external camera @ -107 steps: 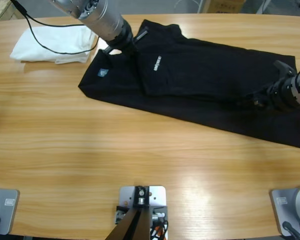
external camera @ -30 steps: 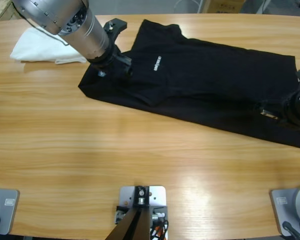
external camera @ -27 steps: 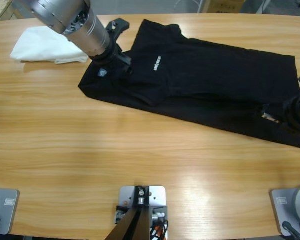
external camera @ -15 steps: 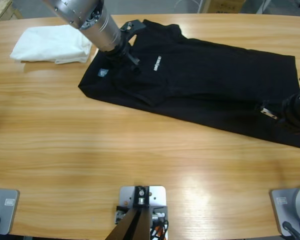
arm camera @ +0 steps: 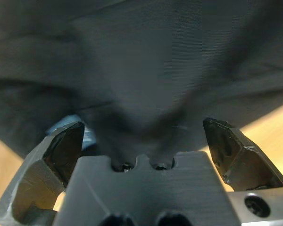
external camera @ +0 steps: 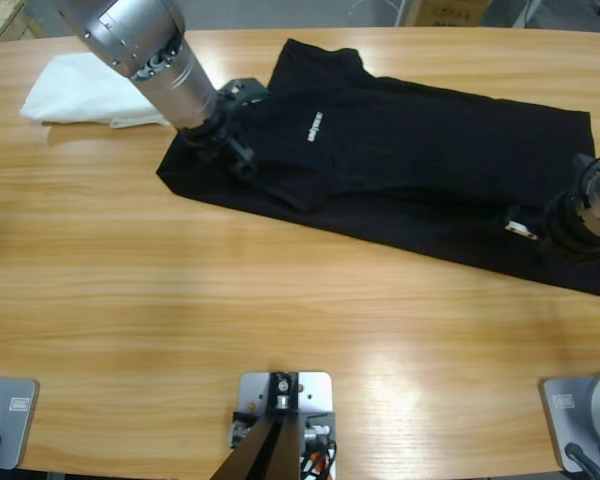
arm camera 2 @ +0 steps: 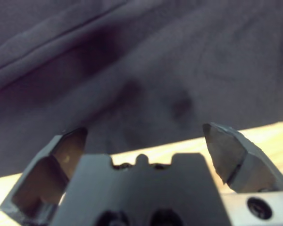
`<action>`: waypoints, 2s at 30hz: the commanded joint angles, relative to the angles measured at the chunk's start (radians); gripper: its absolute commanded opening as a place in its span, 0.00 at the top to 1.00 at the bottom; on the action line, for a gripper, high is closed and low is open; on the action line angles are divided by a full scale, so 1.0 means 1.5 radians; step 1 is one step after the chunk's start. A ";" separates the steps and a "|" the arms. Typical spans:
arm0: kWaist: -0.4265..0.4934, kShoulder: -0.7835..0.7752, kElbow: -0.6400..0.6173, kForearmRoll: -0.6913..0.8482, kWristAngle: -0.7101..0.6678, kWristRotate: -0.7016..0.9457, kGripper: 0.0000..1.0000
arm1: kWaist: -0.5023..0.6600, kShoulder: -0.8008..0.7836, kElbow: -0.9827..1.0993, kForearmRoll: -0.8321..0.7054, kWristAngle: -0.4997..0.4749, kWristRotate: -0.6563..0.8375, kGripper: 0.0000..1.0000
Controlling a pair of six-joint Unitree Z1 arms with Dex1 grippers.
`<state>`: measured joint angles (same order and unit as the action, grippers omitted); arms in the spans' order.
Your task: Fold clothes
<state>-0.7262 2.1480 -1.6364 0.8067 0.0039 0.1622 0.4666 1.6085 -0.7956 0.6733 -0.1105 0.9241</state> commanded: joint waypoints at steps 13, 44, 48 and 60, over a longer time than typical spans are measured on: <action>0.031 0.115 -0.037 -0.005 0.080 -0.094 0.02 | -0.026 0.022 0.032 -0.025 0.009 -0.021 0.00; 0.031 0.026 0.073 0.001 0.127 -0.285 0.02 | 0.040 0.226 -0.038 0.141 0.057 0.002 0.00; 0.029 -0.003 0.132 -0.002 0.129 -0.296 0.02 | 0.042 0.219 -0.038 0.147 0.056 0.004 0.00; -0.048 -0.083 0.346 -0.111 0.129 -0.438 0.02 | 0.094 0.204 -0.043 0.169 0.053 0.014 0.00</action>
<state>-0.7335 2.0570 -1.3259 0.7412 0.1862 -0.3756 0.5649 1.8208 -0.9129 0.9078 -0.0445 0.9313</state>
